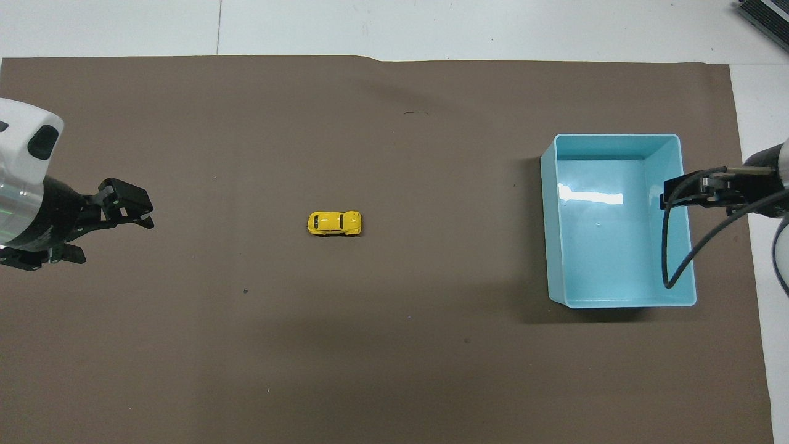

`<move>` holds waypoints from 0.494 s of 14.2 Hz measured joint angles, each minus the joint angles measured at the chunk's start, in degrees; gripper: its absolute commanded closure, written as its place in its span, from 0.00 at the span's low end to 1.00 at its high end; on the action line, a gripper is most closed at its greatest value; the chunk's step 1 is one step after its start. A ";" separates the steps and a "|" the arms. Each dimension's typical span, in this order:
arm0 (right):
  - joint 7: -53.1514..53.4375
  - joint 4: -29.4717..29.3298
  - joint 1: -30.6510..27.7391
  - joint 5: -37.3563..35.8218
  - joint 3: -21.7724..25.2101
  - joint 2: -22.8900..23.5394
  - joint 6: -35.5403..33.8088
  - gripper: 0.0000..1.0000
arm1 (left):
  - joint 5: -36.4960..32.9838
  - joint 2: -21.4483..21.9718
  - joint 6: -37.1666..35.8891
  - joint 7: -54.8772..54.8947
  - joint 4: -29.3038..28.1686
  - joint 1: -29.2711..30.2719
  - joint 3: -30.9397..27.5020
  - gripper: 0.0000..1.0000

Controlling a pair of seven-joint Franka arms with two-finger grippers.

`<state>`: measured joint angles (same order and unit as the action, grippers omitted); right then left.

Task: Wind up and store yellow beetle car
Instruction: 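Reach the left gripper over the yellow beetle car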

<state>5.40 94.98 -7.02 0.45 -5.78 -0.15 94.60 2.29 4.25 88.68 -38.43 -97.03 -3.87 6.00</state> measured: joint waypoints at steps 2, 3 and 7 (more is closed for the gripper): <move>0.00 0.00 0.00 0.00 0.00 0.00 0.00 0.00 | 0.00 -0.03 2.24 -8.24 -1.33 -1.19 0.02 0.00; 0.00 0.00 0.00 0.00 0.00 0.00 0.00 0.00 | 0.00 -0.06 3.06 -12.36 -1.90 -1.76 0.02 0.00; 0.00 0.00 0.00 0.00 0.00 0.00 0.00 0.00 | 0.50 -0.13 6.31 -29.21 -3.47 -3.99 0.11 0.00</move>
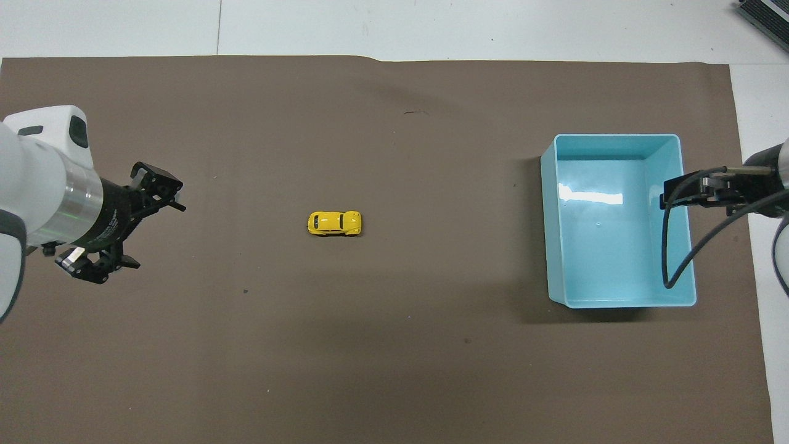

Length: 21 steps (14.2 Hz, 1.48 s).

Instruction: Wind up and store yellow beetle car

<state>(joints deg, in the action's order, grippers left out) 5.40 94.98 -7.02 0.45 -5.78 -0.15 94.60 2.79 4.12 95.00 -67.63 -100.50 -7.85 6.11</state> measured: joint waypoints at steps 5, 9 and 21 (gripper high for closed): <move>0.00 0.00 0.00 0.00 0.00 0.00 0.00 0.00 | 1.40 -0.37 7.00 -21.23 -3.53 -4.40 0.12 0.00; 0.00 0.00 0.00 0.00 0.00 0.00 0.00 0.00 | 2.19 -2.21 13.13 -33.78 -6.09 -8.30 0.12 0.00; 0.00 0.00 0.00 0.00 0.00 0.00 0.00 0.00 | 2.29 -16.46 29.51 -51.07 -7.40 -15.72 -0.04 0.00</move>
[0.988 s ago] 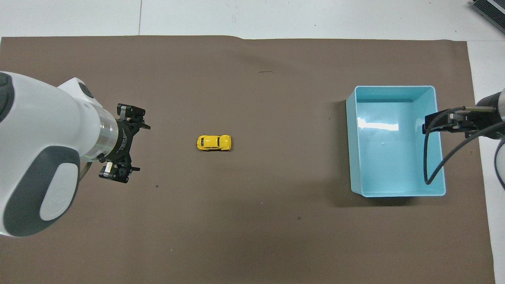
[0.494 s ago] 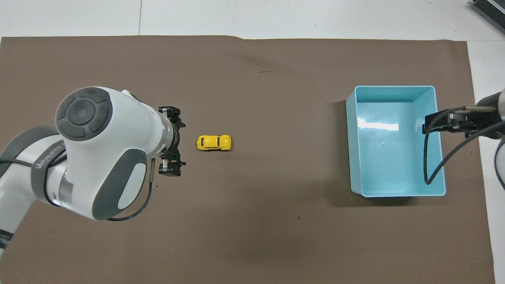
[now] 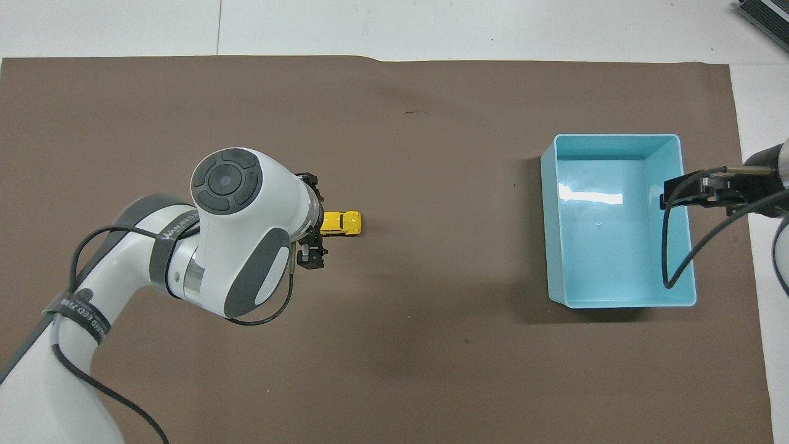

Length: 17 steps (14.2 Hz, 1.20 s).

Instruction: Wind up and store yellow beetle car

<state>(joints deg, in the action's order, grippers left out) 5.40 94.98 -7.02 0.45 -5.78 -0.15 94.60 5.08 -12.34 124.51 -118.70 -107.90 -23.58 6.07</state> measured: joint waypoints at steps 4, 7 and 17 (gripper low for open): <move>0.00 0.00 0.00 0.00 0.00 0.00 0.00 0.00 | 0.00 -2.97 3.71 -1.28 -0.10 -0.45 -0.03 0.00; 0.00 0.00 0.00 0.00 0.00 0.00 0.00 0.00 | -0.01 -4.35 5.70 -2.66 -0.51 -1.04 -0.08 0.00; 0.00 0.00 0.00 0.00 0.00 0.00 0.00 0.00 | -4.88 -9.96 9.70 -6.73 -0.93 -1.09 -0.27 0.36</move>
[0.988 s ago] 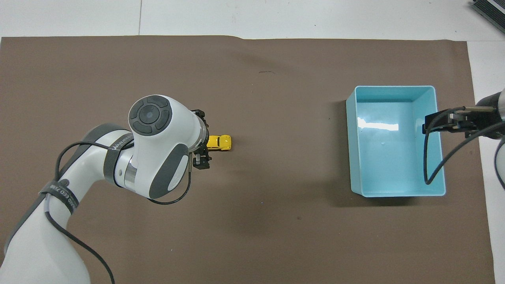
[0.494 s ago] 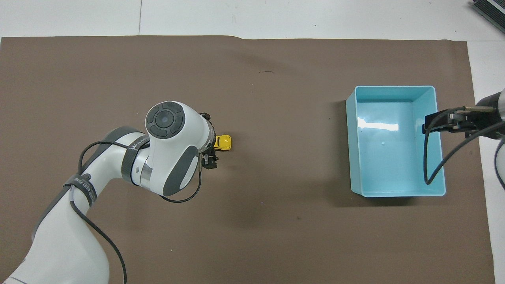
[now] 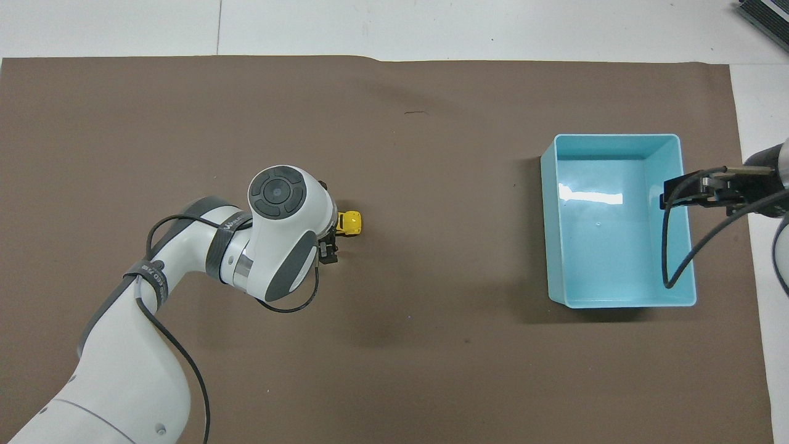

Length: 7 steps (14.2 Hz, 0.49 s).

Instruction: Wind up and store yellow beetle car

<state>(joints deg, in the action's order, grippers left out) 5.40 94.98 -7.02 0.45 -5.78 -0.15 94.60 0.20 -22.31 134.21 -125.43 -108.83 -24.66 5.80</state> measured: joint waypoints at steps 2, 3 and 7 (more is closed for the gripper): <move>0.00 0.00 0.00 0.00 0.00 0.00 0.00 0.00 | -0.09 0.00 0.04 -0.06 0.06 -0.01 0.00 0.79; 0.00 0.00 0.00 0.00 0.00 0.00 0.00 0.00 | -0.17 0.00 0.09 -0.06 0.14 -0.02 0.00 0.96; 0.00 0.00 0.00 0.00 0.00 0.00 0.00 0.00 | -0.44 0.05 -0.25 1.84 0.38 -0.06 0.08 1.00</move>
<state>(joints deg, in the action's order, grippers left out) 5.40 94.98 -7.02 0.45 -5.78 -0.15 94.60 -0.24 -22.25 133.95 -123.60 -108.45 -24.73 5.88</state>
